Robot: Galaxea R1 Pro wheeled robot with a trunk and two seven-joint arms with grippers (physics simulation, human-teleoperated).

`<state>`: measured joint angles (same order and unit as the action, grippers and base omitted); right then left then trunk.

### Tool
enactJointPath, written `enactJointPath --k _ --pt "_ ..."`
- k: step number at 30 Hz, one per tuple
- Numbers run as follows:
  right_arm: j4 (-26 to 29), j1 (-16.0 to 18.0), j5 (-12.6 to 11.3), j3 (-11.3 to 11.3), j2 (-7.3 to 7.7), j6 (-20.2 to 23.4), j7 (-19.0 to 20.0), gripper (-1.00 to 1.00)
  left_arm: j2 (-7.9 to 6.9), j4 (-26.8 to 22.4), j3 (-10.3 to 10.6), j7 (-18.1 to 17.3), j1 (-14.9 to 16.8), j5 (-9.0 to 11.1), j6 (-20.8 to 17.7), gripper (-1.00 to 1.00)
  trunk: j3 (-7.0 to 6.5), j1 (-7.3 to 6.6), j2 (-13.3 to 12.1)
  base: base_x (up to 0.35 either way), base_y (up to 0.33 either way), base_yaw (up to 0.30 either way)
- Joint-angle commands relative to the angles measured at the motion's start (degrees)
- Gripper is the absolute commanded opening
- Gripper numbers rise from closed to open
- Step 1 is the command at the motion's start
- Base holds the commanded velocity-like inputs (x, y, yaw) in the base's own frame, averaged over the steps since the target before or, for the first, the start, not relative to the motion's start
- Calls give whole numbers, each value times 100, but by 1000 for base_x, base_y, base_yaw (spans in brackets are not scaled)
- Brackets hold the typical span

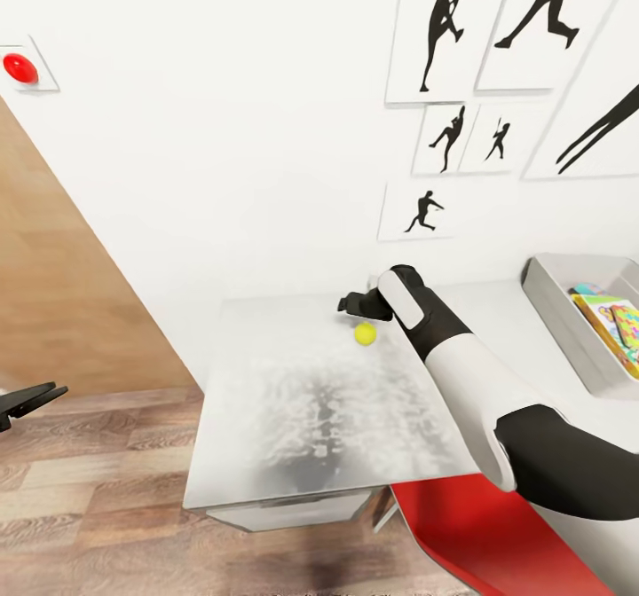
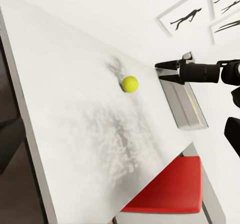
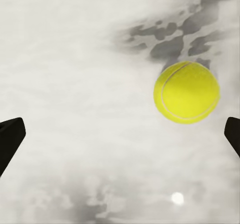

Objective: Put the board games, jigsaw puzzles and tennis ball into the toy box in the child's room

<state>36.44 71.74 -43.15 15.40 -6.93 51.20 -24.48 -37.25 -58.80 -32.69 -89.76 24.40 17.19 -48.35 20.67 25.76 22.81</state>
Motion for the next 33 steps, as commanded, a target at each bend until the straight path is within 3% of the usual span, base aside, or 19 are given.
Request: enactJointPath --k 1,33 --pt "4 6 -61 19 7 6 -57 100 -2 0 0 -24 4 -5 -61 100 20 3 11 2 1 0" --pt "11 16 -62 5 316 5 -57 100 -1 0 0 -24 4 -5 -60 100 320 3 11 26 0 0"
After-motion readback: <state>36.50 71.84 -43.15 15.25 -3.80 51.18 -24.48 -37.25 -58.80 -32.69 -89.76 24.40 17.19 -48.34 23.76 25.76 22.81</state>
